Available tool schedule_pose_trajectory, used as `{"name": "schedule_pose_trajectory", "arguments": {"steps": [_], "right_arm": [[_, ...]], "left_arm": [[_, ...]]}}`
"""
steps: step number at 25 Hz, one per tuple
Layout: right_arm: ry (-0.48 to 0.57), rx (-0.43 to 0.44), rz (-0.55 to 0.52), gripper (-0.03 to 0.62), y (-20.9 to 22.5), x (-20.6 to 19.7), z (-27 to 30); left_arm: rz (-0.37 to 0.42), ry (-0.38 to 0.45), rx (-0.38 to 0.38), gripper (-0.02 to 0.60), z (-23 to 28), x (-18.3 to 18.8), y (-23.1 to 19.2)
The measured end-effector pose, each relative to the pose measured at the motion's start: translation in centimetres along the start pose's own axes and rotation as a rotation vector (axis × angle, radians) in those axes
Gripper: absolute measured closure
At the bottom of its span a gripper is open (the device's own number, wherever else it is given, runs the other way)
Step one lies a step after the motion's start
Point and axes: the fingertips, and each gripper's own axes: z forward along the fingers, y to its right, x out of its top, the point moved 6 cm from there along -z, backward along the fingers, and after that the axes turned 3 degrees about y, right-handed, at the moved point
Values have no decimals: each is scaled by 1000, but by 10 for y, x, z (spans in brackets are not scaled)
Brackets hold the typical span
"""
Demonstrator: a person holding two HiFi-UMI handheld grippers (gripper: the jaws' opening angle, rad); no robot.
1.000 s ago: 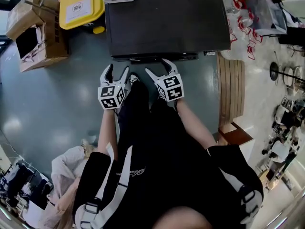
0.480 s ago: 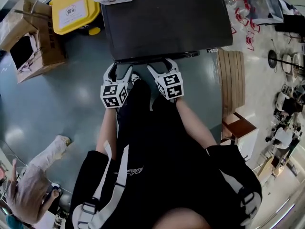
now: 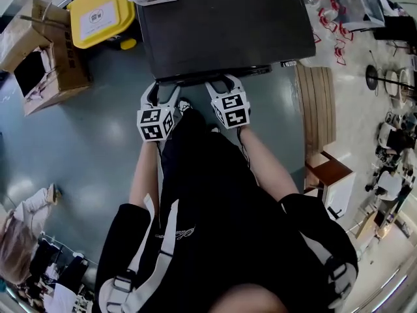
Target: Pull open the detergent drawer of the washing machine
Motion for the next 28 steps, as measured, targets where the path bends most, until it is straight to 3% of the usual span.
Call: {"name": "schedule_pose_trajectory", "arguments": {"steps": [11, 23, 24, 26, 28], "right_arm": [[25, -17, -9, 411, -11, -17, -15], [42, 17, -38, 411, -12, -30, -27], [51, 43, -56, 398, -13, -31, -26], [63, 97, -104, 284, -14, -32, -23], [74, 121, -141, 281, -13, -32, -23]], "left_arm": [[24, 0, 34, 276, -15, -15, 10], [69, 4, 11, 290, -26, -27, 19], [79, 1, 8, 290, -26, -27, 18], [85, 1, 1, 290, -23, -28, 17], [81, 8, -11, 290, -20, -26, 15]]}}
